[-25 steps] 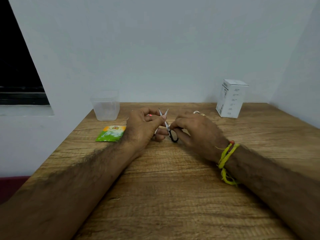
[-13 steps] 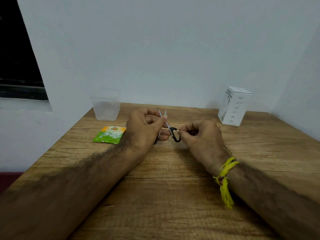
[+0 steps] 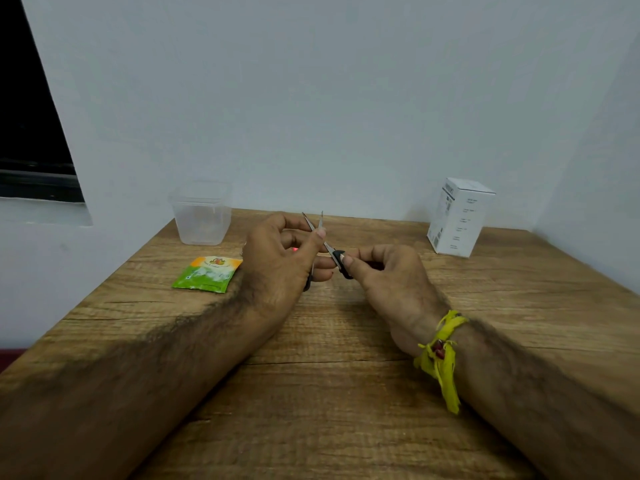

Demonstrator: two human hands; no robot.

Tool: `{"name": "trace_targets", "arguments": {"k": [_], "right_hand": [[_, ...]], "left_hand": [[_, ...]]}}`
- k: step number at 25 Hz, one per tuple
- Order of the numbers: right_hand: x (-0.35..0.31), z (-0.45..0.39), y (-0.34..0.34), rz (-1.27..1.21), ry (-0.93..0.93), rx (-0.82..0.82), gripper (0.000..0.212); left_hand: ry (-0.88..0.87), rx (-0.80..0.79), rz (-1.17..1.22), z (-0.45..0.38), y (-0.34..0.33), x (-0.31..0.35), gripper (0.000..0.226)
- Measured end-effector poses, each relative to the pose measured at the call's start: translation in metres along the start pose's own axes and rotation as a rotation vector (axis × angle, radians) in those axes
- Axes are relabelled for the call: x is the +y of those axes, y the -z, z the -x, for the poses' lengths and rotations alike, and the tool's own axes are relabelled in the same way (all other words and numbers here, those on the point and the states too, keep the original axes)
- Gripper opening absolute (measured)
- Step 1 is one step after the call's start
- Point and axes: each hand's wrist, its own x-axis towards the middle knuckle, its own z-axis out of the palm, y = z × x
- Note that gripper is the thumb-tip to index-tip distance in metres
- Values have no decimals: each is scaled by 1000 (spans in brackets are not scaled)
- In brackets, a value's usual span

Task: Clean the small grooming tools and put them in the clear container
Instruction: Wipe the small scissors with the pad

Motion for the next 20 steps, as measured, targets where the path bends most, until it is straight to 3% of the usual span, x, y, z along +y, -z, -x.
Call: {"name": "trace_targets", "arguments": {"k": [3,7,10,20], "right_hand": [[0,0,4,151,34,-31,13],[-1,0,4,80,32,-31,12],[4,-3,7,282,95,-76,13],[6,-6,13,479,262,-116,15]], "left_hand": [[-27,-12,-42,0,0,0,18],[-33,-30,-60,-1,2,0,18],[-28,-26,-76,-1,3,1,19],[-29,-31,-76,-4,4,1,18]]}}
